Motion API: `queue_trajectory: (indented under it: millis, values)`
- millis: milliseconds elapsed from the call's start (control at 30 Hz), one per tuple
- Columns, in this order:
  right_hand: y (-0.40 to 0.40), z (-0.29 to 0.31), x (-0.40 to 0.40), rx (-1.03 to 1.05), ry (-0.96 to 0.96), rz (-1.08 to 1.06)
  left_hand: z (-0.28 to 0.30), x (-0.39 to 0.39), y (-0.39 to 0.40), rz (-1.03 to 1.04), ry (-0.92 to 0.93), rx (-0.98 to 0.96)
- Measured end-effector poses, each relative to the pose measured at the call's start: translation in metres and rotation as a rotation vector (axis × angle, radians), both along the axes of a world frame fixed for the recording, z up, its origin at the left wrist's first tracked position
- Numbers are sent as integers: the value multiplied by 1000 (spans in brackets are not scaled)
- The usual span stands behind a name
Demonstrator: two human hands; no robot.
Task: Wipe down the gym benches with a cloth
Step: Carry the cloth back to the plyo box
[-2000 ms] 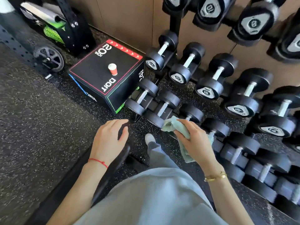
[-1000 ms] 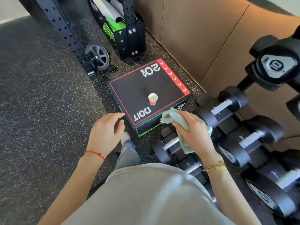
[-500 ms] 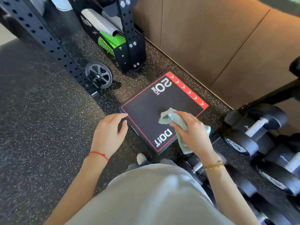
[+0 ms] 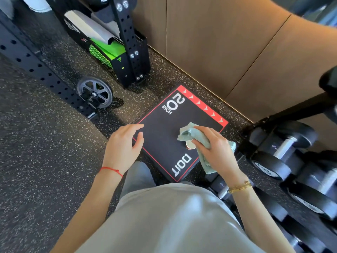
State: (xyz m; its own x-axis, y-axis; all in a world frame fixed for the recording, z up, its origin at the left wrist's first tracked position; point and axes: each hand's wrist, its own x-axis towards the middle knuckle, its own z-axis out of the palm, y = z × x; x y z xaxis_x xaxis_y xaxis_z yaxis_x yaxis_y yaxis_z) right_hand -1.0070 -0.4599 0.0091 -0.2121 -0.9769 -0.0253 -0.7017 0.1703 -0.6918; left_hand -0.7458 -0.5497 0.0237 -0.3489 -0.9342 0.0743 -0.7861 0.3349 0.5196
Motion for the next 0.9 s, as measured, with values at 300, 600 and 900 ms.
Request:
queue_trajectory:
  millis: [300, 600, 900]
  values:
    - [-57, -4, 63, -16, 4, -212, -1, 40, -101, -215, -3, 4]
    - [-103, -10, 178, -27, 22, -488, 3, 107, -203, -534, -31, -28]
    - [-104, -22, 240, 7, 6, -652, -13, 128, -244, -682, -39, -26]
